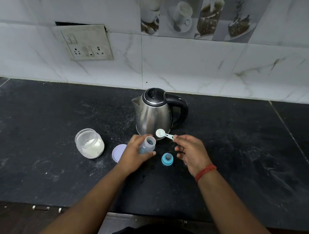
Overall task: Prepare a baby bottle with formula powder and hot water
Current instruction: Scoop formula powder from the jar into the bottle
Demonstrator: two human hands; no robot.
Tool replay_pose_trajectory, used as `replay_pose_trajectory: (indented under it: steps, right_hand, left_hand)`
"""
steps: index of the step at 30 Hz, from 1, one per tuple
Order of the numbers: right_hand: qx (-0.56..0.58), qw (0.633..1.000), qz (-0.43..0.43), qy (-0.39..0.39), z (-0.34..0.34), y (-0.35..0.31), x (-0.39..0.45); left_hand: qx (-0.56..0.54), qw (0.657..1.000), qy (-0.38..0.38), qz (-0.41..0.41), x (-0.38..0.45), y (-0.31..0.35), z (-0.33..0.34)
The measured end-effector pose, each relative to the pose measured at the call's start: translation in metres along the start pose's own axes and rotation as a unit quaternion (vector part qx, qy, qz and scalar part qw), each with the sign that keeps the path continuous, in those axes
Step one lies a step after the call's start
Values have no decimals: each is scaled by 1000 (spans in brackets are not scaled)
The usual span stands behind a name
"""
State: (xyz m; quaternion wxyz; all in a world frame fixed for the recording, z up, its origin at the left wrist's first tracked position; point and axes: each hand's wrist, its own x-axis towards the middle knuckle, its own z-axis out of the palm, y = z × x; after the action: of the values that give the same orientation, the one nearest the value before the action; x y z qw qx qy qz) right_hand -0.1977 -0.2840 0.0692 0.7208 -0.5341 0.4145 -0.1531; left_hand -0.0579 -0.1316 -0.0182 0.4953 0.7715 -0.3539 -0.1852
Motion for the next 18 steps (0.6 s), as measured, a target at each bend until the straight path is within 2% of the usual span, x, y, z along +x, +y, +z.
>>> replay_pose_trajectory:
  steps: [5,11,15,18]
  right_hand:
    - [-53,998,-34,-3,7,3,1]
    - [-153,982,-110,31,20,3,-1]
    - [-233,951,-196,48,29,5,-2]
    - [-306,913,-265,50,34,7,-4]
  left_hand:
    - [29,999,22,26,4,8,-7]
    - [68,996,30,46,5,18,-15]
    - [80,995,36,54,5,19,-17]
    - [89,993,37,63,6,21,-19]
